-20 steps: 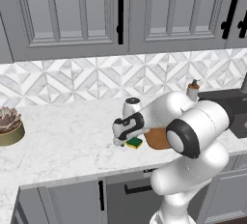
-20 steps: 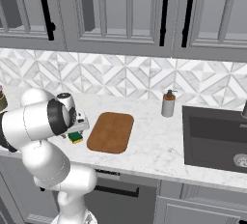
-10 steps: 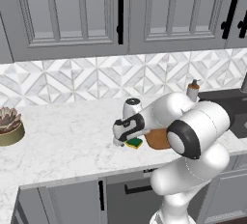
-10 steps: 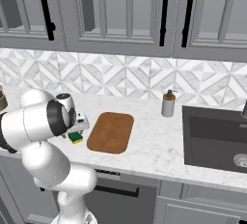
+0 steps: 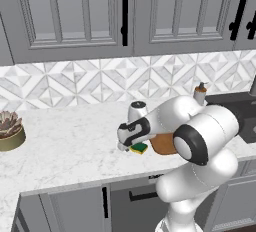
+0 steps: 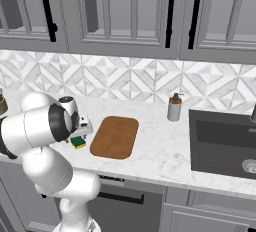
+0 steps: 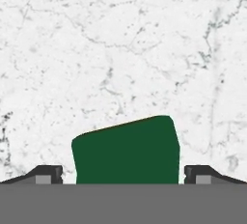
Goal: Pick up the sponge from the counter and clean the cutting board by briefly scrubbing or pressing down on the cutting board. Once finished, release the sponge.
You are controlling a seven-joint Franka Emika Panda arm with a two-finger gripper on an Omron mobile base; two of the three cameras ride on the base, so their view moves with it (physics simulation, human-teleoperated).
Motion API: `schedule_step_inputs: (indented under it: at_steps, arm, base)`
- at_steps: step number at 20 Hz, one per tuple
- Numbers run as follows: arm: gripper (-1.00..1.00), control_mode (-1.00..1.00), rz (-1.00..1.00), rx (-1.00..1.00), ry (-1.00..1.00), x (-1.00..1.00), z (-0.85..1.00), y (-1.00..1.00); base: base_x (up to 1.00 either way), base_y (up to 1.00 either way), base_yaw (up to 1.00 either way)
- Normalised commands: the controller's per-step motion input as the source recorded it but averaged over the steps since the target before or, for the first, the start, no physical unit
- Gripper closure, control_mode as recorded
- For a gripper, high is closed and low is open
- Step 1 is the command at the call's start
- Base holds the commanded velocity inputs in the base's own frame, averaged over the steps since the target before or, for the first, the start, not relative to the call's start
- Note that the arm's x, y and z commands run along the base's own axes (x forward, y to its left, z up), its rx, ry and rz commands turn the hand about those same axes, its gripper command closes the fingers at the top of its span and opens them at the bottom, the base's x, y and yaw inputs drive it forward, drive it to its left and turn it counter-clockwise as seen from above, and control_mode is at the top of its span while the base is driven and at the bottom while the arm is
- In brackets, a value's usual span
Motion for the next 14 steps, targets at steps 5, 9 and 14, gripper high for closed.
schedule_step_inputs:
  at_steps: [5,9,14]
  arm:
    - [1.0,-1.0,0.0,0.0,0.0,0.0,0.0,-0.02]
    - [1.0,-1.0,0.0,0.0,0.0,0.0,0.0,0.0]
    - [1.0,-1.0,0.0,-0.01,-0.01,0.0,0.05,0.0]
  base:
    - [0.0,0.0,0.0]
    - [0.0,0.0,0.0]
    - [0.0,0.0,0.0]
